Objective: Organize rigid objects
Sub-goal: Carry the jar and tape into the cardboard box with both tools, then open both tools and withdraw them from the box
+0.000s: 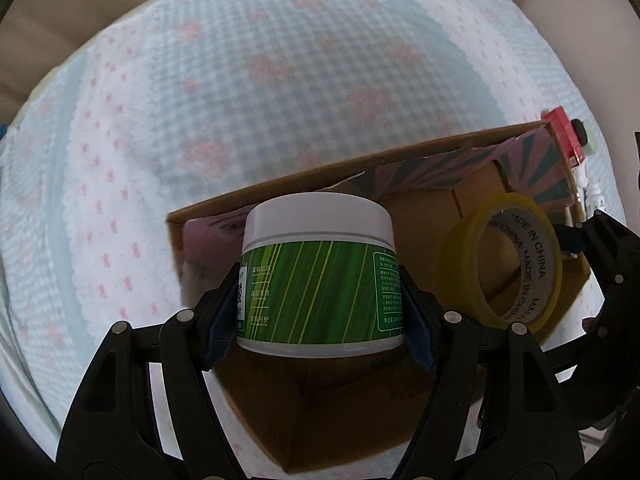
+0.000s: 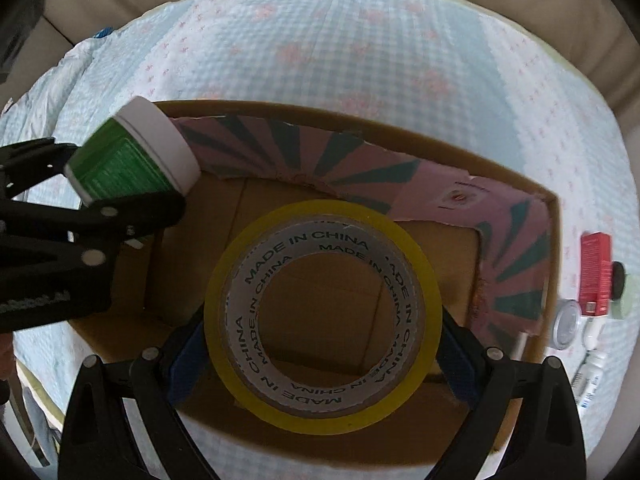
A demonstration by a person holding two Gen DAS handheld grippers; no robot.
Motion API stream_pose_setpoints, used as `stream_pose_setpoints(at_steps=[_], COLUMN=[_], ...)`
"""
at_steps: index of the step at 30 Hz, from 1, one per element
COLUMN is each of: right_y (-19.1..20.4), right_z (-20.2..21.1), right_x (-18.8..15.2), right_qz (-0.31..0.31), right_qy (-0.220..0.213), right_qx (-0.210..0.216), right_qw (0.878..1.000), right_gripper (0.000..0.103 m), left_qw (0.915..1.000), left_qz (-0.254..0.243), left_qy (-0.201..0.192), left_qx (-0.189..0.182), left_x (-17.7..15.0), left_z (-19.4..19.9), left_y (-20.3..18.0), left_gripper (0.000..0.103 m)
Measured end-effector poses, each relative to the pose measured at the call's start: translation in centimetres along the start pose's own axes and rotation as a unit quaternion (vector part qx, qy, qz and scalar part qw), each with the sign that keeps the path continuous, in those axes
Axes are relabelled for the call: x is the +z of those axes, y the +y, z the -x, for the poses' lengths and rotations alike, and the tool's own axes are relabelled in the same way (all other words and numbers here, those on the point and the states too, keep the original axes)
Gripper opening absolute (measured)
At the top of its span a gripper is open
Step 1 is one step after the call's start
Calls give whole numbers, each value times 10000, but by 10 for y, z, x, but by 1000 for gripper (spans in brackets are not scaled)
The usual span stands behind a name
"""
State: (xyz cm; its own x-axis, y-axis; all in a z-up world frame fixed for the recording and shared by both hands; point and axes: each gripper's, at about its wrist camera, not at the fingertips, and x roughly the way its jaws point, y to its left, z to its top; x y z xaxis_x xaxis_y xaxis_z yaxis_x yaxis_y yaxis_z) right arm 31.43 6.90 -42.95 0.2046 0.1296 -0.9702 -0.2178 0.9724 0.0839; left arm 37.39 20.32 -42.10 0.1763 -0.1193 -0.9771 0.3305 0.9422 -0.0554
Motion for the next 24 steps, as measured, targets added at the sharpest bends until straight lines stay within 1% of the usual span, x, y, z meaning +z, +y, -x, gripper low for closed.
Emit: stream_pose_setpoints(at_steps=[2,5,6,7,8,11,12,15,17,20,24], right_y=[-2,-4,-4,-4,-3,-1,0,2,2,3,-3], right_z=[-5,-14,-16,-18,-17,-5,-4,-6,-4,4,23], right_x=[1,4,6,6,6,8,9,9,8,3,-8], right_qz=[-53,-53,-17,22,60,189,233,235,179,83,-44], right_qy=[38,254,333,378,339,-89,-97,109,162,166,57], right_qx=[72,162,156,176,197,213,201,251,246,153,141], right_qw=[10000,9995,9993,9991,9992,9996,9995,9994,9994,9997,9999], right_gripper=[97,97,98,99,103,103,103,103,103,103,103], left_qw=[10000,9999,9999,9999,9999,9998,9998,9998,9998,9996,9993], left_qz=[-32,-92,-94,-91,-92,-112,-118,-115,-117,-138,-83], left_qy=[80,115,85,27,-64,-171,-169,-142,-151,-218,-334], left_qx=[30,-44,-64,-77,-88,-69,-45,-15,37,140,168], left_x=[4,6,6,6,7,7,7,6,3,-3,-12], left_z=[-5,-7,-6,-3,2,9,10,13,18,29,49], left_y=[-2,-4,-4,-4,-5,-6,-6,-7,-9,-10,-10], left_gripper=[68,70,81,99,103,102,102,102,102,102,102])
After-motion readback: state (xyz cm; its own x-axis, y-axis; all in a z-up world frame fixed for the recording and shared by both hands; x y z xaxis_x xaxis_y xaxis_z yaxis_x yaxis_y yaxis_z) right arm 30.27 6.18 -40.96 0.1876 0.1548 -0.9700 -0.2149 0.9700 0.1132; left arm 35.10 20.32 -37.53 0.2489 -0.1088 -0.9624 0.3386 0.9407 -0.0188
